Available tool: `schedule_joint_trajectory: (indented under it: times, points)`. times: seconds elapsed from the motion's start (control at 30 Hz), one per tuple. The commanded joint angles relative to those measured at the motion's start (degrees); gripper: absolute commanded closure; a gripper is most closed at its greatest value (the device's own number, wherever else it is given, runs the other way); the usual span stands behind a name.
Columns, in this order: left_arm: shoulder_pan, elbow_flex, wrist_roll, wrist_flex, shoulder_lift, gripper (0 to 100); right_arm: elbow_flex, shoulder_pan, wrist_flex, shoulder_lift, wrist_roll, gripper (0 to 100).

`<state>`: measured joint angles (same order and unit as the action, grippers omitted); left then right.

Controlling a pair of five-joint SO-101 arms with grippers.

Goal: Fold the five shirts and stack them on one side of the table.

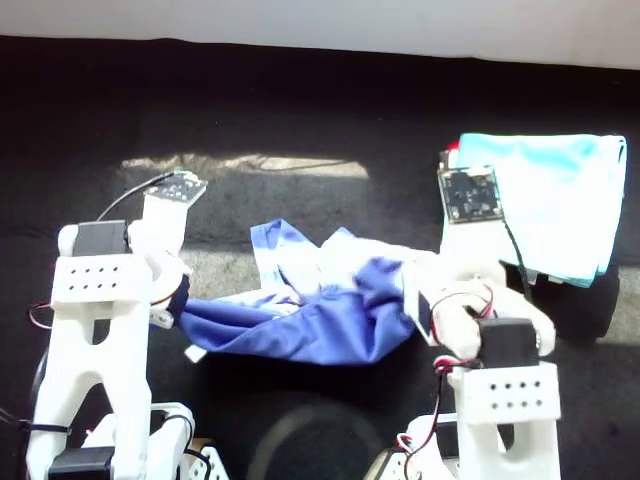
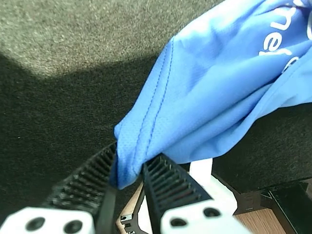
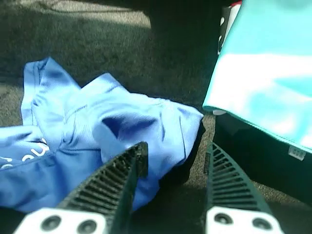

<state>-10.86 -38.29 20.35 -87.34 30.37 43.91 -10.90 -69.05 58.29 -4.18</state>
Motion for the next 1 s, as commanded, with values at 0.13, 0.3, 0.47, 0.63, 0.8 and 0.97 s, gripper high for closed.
schedule_joint_trajectory:
  times: [0.13,0.3,0.47,0.63,0.8,0.97]
  points:
    - [-1.7,-0.6,0.4,0.4,1.4,99,-8.1,-2.2,7.8,-10.5,1.8,80.8]
    - [-8.5,-0.5,0.6,0.7,1.4,99,-18.5,-10.3,7.9,-30.9,6.9,80.7]
    - [-15.4,-0.2,6.0,0.7,1.4,99,-31.4,-14.5,5.4,-52.4,10.6,78.4]
    - [-25.3,4.5,10.3,0.7,1.3,99,-41.4,-16.6,-1.6,-67.6,12.6,74.8]
    - [-28.2,5.8,12.9,0.7,1.0,99,-42.5,-18.1,-2.2,-72.0,9.1,74.9]
    - [-28.1,5.7,12.9,2.4,1.0,99,-42.4,-22.1,-2.2,-72.4,1.1,74.9]
